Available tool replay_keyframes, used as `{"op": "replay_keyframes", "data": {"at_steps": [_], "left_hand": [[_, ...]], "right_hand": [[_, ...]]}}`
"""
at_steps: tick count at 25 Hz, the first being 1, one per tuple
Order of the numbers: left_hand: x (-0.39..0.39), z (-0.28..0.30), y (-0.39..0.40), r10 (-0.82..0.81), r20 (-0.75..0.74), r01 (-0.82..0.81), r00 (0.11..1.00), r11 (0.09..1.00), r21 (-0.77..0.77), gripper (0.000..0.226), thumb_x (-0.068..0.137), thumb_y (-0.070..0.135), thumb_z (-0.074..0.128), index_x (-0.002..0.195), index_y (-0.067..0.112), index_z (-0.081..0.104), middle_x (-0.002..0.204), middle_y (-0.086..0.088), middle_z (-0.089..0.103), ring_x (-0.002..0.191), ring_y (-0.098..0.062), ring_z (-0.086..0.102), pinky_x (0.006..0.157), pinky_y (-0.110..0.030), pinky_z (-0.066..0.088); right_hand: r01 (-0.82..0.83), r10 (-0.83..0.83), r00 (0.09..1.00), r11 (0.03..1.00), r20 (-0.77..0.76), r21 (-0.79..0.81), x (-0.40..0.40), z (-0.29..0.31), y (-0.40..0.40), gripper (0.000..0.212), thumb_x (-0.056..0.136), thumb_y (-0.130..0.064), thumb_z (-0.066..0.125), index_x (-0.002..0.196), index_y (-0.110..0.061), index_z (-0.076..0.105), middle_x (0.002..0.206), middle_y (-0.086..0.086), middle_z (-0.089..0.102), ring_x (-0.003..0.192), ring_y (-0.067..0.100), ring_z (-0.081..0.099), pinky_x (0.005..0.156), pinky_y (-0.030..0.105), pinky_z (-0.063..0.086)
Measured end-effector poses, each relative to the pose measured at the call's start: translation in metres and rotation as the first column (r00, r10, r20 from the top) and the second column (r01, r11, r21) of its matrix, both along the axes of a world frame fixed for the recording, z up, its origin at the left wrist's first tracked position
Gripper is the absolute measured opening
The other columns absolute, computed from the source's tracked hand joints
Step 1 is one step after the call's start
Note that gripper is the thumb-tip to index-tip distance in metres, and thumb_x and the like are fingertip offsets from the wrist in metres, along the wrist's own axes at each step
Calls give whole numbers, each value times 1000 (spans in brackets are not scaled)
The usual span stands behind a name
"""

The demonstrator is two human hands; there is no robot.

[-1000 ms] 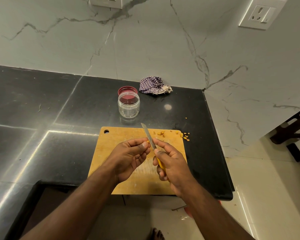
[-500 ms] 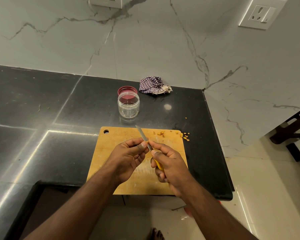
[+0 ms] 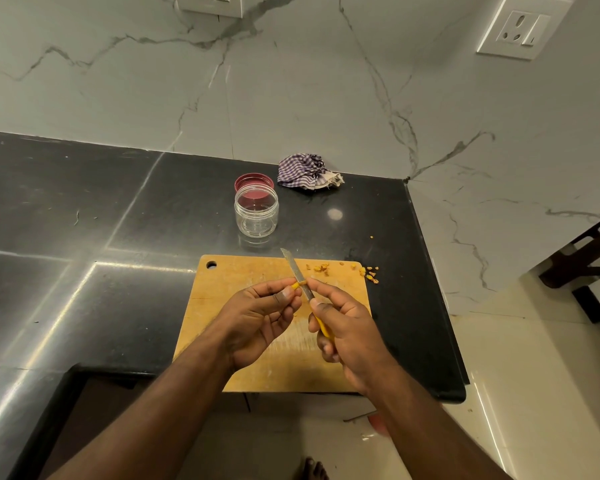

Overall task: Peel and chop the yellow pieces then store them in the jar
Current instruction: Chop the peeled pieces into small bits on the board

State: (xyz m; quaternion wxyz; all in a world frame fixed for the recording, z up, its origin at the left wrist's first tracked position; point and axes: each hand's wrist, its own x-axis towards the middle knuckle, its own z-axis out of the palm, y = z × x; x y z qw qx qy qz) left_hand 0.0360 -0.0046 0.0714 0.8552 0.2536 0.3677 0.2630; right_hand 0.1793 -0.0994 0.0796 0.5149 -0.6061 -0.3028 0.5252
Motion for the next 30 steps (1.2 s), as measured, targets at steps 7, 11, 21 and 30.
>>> {"op": "replay_keyframes", "data": {"at_steps": [7,11,21,30], "left_hand": [[-1,-2,0,4,-19,-4,1000,1000,16,38,77,6,68,115,-2,69,95,-15,72,79,-18,70,68,-23,58],[-3,-2,1,0,-38,1,999,999,35,37,76,7,69,112,-1,69,94,-14,72,79,-18,69,67,-23,58],[-1,-5,-1,29,-47,-25,998,996,90,23,84,7,68,106,1,70,87,-12,70,77,-16,68,67,-22,56],[-5,-7,-3,30,-1,-30,1000,999,45,26,82,7,67,107,2,70,88,-11,70,74,-14,66,65,-21,56]], "right_hand": [[-16,16,999,1000,39,2,-3,0,-1,34,101,-21,53,125,-43,62,77,8,57,49,12,39,43,22,31],[-30,30,999,999,12,-14,-3,2,0,33,101,-21,53,124,-43,64,77,9,56,48,13,38,42,22,30],[-36,35,997,999,74,8,-10,9,1,32,101,-21,53,117,-46,64,74,6,55,50,13,35,43,24,28],[-108,81,943,992,-323,-66,-4,7,-2,30,99,-21,55,123,-34,66,76,7,57,45,10,36,40,19,24]]}}
